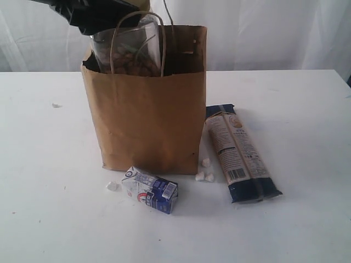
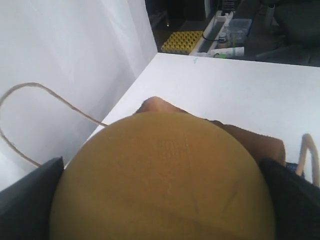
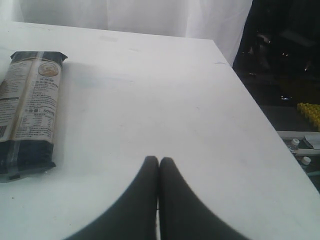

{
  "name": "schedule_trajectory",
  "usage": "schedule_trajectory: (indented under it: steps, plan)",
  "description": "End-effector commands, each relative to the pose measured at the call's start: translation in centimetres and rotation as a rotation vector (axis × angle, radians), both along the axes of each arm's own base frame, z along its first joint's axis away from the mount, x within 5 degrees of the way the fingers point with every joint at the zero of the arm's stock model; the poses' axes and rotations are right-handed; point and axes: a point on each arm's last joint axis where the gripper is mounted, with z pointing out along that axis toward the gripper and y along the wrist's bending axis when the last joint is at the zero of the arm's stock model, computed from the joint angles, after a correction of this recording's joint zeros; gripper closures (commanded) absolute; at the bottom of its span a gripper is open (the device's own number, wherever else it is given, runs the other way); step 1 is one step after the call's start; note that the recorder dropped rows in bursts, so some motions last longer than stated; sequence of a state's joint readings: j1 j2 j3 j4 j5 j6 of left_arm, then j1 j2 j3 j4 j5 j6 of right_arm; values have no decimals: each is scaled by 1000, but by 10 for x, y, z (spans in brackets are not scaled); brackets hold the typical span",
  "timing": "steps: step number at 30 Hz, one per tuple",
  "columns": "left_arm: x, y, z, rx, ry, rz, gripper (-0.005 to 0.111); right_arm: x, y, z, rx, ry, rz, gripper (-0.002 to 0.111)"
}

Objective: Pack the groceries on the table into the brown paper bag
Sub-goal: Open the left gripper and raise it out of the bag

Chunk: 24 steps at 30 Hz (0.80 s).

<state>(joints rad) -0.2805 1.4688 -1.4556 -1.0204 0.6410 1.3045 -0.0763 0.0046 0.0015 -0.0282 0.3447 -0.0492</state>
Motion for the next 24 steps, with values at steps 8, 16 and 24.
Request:
schedule_trajectory:
  steps: [8, 16, 24]
  plan:
    - [28, -7, -12, -284, 285, 145, 1, 0, 0, 1, 1, -8, -6, 108]
    - [35, -7, -19, -273, 281, 170, 1, 0, 0, 1, 1, -8, -6, 108]
    - [35, -8, -19, -272, 283, 167, 1, 0, 0, 1, 1, -8, -6, 108]
